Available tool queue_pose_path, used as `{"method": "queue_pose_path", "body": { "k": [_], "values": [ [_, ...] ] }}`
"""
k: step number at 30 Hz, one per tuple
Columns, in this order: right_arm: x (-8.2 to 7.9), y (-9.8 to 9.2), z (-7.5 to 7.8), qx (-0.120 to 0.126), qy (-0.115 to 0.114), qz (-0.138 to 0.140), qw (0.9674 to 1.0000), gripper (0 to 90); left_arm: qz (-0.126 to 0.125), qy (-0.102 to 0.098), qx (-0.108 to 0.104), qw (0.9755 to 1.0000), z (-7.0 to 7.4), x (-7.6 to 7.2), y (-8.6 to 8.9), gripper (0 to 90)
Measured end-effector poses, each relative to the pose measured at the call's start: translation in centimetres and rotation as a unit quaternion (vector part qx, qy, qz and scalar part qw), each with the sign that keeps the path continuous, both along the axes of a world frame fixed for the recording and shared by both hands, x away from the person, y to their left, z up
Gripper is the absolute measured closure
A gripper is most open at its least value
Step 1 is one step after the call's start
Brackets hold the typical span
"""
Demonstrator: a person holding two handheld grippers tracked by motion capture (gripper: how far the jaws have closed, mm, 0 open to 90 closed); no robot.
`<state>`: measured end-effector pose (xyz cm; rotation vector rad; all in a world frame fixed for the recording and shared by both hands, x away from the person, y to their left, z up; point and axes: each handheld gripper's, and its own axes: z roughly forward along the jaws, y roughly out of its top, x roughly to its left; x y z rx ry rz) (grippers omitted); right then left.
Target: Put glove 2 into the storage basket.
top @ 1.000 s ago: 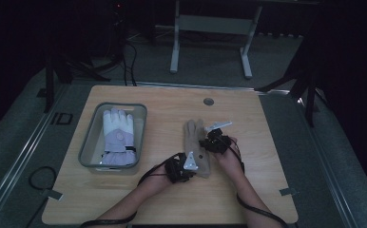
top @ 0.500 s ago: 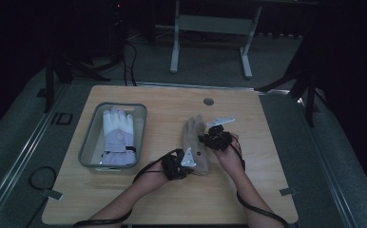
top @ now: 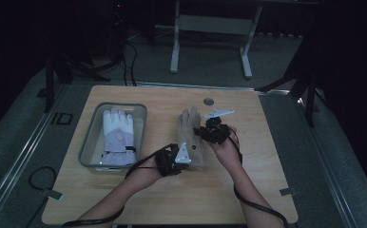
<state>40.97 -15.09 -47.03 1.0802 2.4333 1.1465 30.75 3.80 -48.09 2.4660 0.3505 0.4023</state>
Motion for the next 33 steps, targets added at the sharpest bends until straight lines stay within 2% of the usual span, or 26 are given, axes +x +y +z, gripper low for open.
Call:
{"method": "queue_pose_path", "body": {
  "k": [8,21,27,33],
  "values": [
    [0.1,2.2,1.5,0.006,-0.012,0.011,0.9999,82.0,0.011,-0.010,0.012,0.9998,1.6,-0.2,2.0,82.2],
    [0.5,7.4,4.3,0.014,-0.029,0.038,0.9987,82.0,0.039,-0.025,0.023,0.9987,4.0,-0.7,6.3,82.2],
    [0.7,10.2,5.0,0.012,-0.036,0.054,0.9978,82.0,0.055,-0.026,0.028,0.9978,4.8,-1.1,8.7,82.2],
    [0.8,13.3,5.1,0.004,-0.038,0.070,0.9968,82.0,0.074,-0.023,0.035,0.9964,4.9,-1.5,11.0,82.2]
  ]
}}
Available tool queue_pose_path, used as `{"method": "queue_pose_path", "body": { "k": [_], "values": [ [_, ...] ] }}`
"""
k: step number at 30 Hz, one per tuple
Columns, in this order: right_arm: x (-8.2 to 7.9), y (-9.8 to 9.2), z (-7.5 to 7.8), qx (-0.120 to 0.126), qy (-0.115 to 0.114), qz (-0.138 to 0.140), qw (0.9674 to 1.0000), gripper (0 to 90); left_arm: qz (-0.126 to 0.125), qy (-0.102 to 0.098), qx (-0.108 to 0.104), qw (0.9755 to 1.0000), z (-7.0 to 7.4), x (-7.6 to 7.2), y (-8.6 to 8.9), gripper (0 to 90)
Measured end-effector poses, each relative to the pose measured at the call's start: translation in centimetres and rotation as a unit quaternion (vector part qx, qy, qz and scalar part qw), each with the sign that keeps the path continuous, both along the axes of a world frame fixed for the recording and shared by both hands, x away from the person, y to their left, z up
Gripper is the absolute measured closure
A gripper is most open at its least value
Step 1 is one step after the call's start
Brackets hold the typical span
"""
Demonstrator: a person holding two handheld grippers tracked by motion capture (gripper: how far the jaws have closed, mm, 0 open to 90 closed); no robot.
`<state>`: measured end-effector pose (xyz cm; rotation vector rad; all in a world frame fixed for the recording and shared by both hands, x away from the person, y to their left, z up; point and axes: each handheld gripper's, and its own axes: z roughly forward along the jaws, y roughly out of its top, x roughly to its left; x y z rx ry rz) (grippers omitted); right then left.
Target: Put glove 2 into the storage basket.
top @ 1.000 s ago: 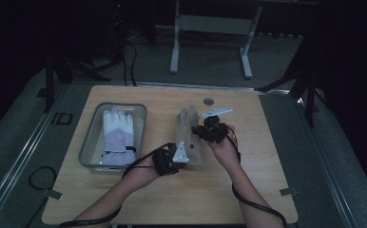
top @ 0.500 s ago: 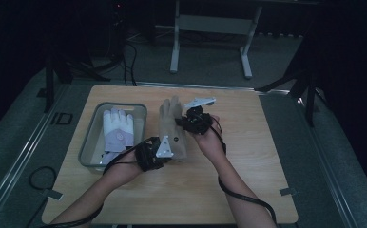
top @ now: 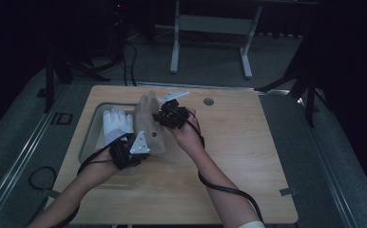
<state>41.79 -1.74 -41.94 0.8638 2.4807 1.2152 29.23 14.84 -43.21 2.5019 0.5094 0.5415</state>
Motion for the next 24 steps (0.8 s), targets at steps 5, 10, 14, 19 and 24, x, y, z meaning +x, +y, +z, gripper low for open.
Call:
{"method": "queue_pose_path", "body": {
  "k": [5,10,14,19,24],
  "values": [
    [-0.1,2.8,0.1,-0.007,-0.006,0.016,0.9998,82.0,0.015,0.005,0.004,0.9999,0.0,-0.3,2.2,82.2],
    [-0.2,5.6,0.2,-0.014,-0.012,0.034,0.9993,82.0,0.032,0.009,0.008,0.9994,0.0,-0.9,4.4,82.2],
    [-0.4,7.7,-0.2,-0.019,-0.012,0.046,0.9987,82.0,0.045,0.012,0.013,0.9988,-0.1,-1.4,5.9,82.1],
    [-0.4,10.2,-0.6,-0.020,-0.009,0.062,0.9978,82.0,0.063,0.017,0.021,0.9977,-0.2,-1.8,7.6,82.2],
    [-0.3,12.0,-1.7,-0.023,-0.007,0.070,0.9973,82.0,0.073,0.028,0.021,0.9967,-0.9,-1.8,8.6,82.1]
  ]
}}
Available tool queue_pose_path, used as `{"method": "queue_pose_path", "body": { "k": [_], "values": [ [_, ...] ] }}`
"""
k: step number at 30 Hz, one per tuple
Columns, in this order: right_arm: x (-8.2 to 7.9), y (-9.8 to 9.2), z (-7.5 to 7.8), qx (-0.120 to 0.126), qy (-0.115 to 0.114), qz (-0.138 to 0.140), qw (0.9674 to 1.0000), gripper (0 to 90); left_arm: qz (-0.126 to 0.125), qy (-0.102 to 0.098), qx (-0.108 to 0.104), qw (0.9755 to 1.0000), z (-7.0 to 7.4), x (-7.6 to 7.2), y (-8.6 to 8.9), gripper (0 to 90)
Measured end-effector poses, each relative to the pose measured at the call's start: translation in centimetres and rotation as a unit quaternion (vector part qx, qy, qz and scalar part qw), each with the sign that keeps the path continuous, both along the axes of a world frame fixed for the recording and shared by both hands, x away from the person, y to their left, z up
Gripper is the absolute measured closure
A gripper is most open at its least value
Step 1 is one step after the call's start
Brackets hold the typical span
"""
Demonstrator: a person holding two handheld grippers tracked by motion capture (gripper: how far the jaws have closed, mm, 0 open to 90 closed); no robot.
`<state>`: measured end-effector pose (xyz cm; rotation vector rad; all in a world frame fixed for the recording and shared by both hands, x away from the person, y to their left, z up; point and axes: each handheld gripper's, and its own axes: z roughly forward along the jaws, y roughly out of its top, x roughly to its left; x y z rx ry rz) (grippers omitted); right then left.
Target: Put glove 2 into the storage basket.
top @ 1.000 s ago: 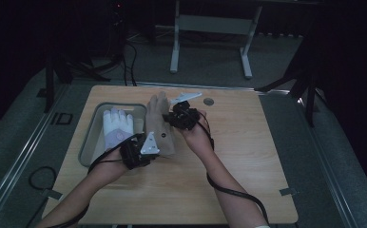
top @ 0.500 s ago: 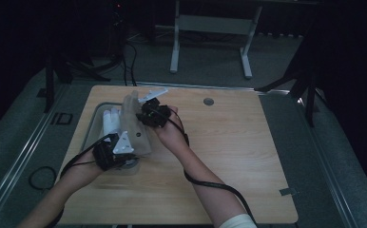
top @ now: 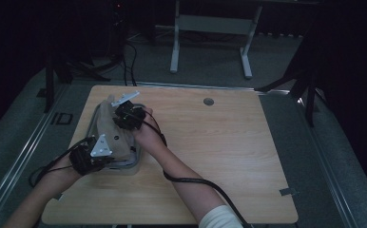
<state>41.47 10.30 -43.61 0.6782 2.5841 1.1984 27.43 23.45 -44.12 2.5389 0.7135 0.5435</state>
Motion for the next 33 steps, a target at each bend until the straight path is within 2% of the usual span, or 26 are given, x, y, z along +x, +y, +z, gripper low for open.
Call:
{"method": "queue_pose_path", "body": {
  "k": [4,9,12,14,20,23,25,27,29,33],
  "values": [
    [0.5,0.5,-1.3,-0.003,0.011,-0.006,0.9999,81.9,0.006,0.010,-0.011,0.9999,-0.9,0.6,0.4,82.1],
    [1.5,0.1,-2.7,-0.017,0.024,-0.013,0.9995,81.8,0.008,0.019,-0.010,0.9997,-1.6,1.4,0.1,82.1],
    [2.0,0.1,-3.2,-0.026,0.029,-0.015,0.9991,81.7,0.011,0.032,-0.030,0.9990,-1.9,1.9,0.1,82.0],
    [2.3,0.1,-3.5,-0.030,0.030,-0.020,0.9989,81.7,0.012,0.035,-0.029,0.9989,-2.1,2.2,0.1,82.1],
    [2.9,0.2,-4.7,-0.047,0.048,-0.024,0.9974,81.2,0.007,0.037,-0.003,0.9993,-3.0,2.3,-0.6,82.0],
    [3.0,0.3,-5.0,-0.050,0.057,-0.027,0.9968,79.5,0.008,0.041,0.000,0.9991,-3.3,2.5,-0.7,81.9],
    [3.0,0.3,-4.8,-0.048,0.062,-0.032,0.9964,75.1,0.012,0.044,-0.007,0.9989,-3.4,2.6,-0.6,81.7],
    [3.2,0.0,-4.5,-0.046,0.059,-0.030,0.9968,68.2,0.013,0.046,-0.011,0.9988,-3.3,2.6,-0.5,81.4],
    [3.3,-0.3,-4.1,-0.039,0.058,-0.029,0.9971,59.2,0.017,0.049,-0.015,0.9985,-3.2,2.6,-0.4,80.8],
    [3.4,-1.4,-3.2,-0.019,0.052,-0.037,0.9978,47.3,0.017,0.048,-0.020,0.9985,-3.2,2.5,-0.3,79.0]
  ]
}}
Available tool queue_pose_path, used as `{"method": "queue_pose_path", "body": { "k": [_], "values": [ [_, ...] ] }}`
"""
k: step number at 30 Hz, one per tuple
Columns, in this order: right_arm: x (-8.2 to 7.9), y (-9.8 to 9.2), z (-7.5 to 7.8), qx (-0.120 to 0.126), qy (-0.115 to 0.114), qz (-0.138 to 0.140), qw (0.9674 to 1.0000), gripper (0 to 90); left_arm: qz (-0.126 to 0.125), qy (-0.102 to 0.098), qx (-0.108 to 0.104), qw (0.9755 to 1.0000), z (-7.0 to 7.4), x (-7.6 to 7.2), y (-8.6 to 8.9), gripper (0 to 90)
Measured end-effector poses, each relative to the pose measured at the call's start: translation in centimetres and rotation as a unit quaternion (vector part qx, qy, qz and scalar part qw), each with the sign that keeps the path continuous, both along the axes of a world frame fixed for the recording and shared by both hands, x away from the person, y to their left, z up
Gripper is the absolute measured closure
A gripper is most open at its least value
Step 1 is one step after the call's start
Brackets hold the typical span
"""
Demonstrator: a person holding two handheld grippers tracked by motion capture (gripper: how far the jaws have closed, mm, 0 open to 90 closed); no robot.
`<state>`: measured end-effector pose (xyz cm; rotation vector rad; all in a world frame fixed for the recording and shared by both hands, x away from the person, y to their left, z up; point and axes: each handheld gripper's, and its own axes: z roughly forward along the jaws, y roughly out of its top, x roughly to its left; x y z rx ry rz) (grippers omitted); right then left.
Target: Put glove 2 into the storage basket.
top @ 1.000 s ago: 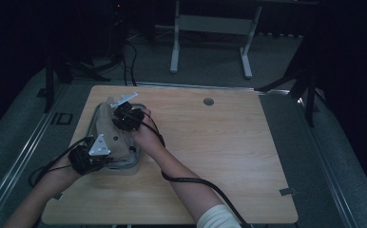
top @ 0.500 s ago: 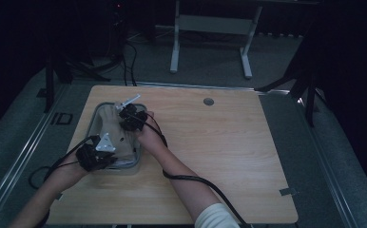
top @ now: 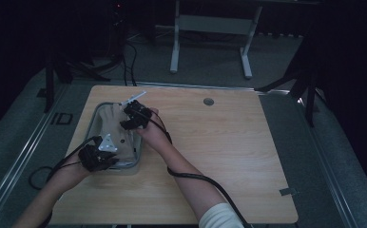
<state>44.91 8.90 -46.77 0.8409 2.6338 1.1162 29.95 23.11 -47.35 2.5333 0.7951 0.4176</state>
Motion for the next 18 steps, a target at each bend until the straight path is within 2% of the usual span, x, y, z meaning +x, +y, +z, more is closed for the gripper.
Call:
{"method": "queue_pose_path", "body": {
  "k": [2,5,7,9,10,13,15,16,18],
  "values": [
    [0.1,-0.6,0.5,0.003,0.000,-0.003,1.0000,42.0,0.004,-0.001,-0.005,1.0000,0.2,0.0,0.1,76.8],
    [0.0,-1.4,1.1,0.011,0.003,0.000,0.9999,32.4,0.014,-0.012,-0.021,0.9996,0.9,-0.2,0.3,65.9],
    [-0.1,-2.0,1.6,0.020,0.007,0.004,0.9998,27.5,0.026,-0.017,-0.034,0.9989,1.5,-0.3,0.3,48.6],
    [-0.4,-2.7,1.9,0.034,0.010,0.016,0.9993,17.9,0.034,-0.034,-0.056,0.9973,2.2,-0.4,0.3,39.4],
    [-0.5,-2.9,2.0,0.038,0.017,0.025,0.9988,14.5,0.039,-0.038,-0.069,0.9961,2.6,-0.5,0.3,30.6],
    [-1.2,-3.7,2.3,0.037,-0.002,0.025,0.9990,13.7,0.041,-0.048,-0.098,0.9932,3.4,-0.7,0.1,13.5],
    [-1.6,-4.4,2.4,0.045,-0.005,0.029,0.9985,14.0,0.040,-0.051,-0.113,0.9915,3.8,-1.0,-0.3,12.4],
    [-1.8,-4.7,2.5,0.046,-0.013,0.030,0.9984,14.1,0.041,-0.060,-0.121,0.9900,3.9,-1.1,-0.6,11.6],
    [-2.3,-5.4,2.6,0.045,-0.026,0.039,0.9979,14.0,0.039,-0.062,-0.134,0.9882,3.9,-1.3,-1.3,10.9]
  ]
}}
